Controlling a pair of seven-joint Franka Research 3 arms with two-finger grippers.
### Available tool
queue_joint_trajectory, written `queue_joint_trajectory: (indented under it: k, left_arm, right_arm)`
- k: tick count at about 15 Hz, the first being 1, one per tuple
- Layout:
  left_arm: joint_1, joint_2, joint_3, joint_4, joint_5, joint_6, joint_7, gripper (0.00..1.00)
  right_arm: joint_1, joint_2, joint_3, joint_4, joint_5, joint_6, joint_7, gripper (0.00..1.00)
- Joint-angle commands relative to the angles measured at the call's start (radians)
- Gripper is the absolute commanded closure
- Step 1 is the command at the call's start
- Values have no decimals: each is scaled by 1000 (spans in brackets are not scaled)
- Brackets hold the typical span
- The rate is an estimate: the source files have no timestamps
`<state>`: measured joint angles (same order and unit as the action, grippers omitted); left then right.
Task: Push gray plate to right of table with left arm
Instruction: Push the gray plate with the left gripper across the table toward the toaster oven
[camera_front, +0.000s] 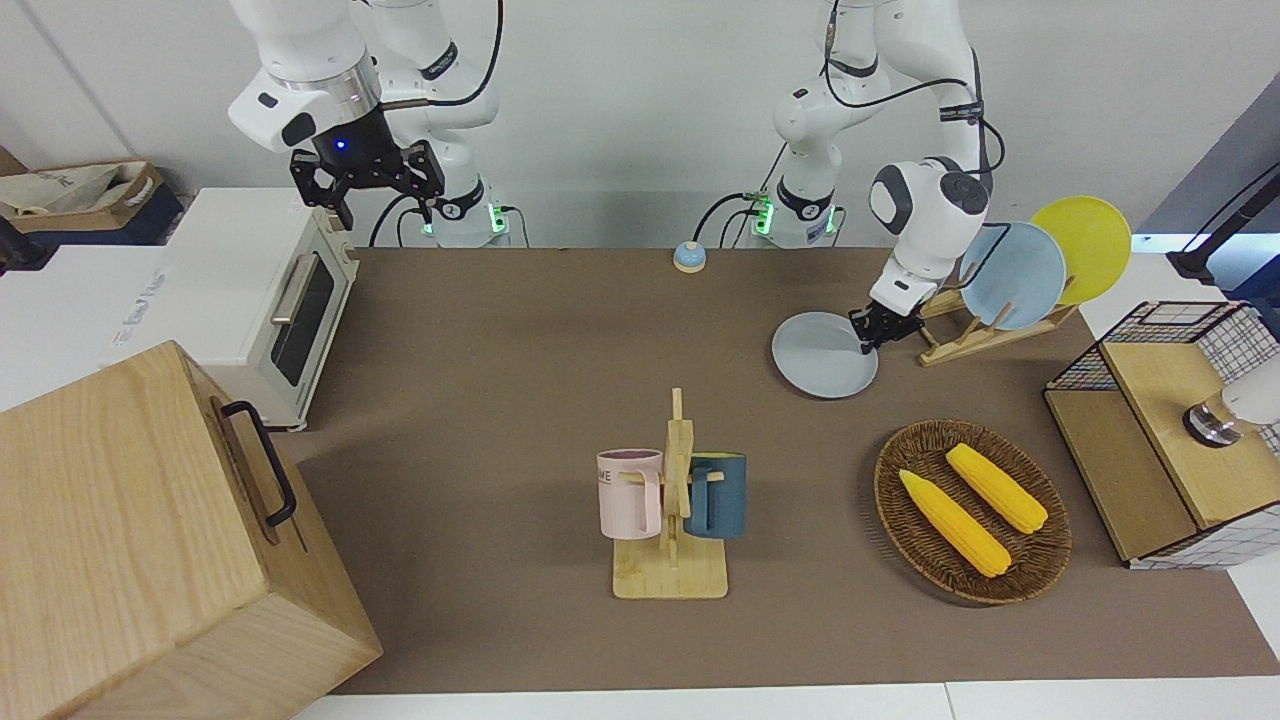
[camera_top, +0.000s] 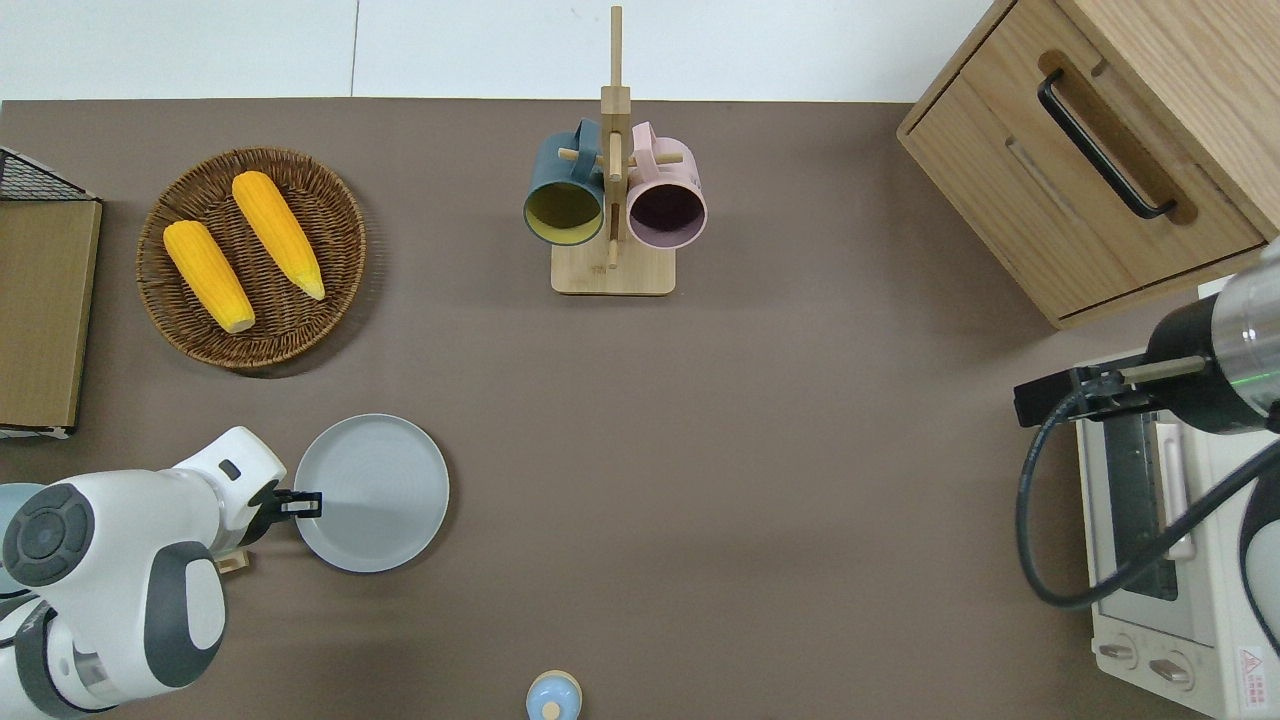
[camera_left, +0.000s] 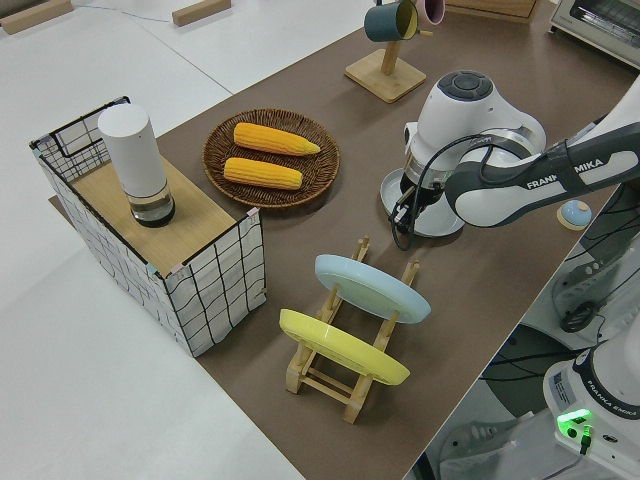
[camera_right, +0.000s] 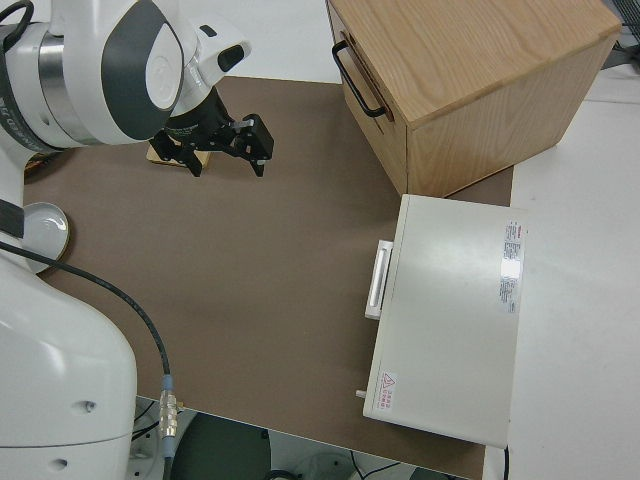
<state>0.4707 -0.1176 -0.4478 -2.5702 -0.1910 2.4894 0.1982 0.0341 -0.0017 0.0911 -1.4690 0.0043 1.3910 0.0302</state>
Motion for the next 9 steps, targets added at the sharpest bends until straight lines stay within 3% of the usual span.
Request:
queue_joint_trajectory:
  k: [1, 3, 9]
  left_arm:
    - [-107, 35, 6, -13, -105, 45, -8, 1000]
    - [-171, 58, 6, -10, -157, 71, -37, 1000]
    - [-389, 144, 6, 59, -157, 131, -279, 1000]
  right_arm:
    - [-11, -8, 6, 1, 8, -12, -3, 17]
    - [-11, -8, 6, -1, 8, -12, -3, 17]
    - [-11, -8, 6, 1, 8, -12, -1, 17]
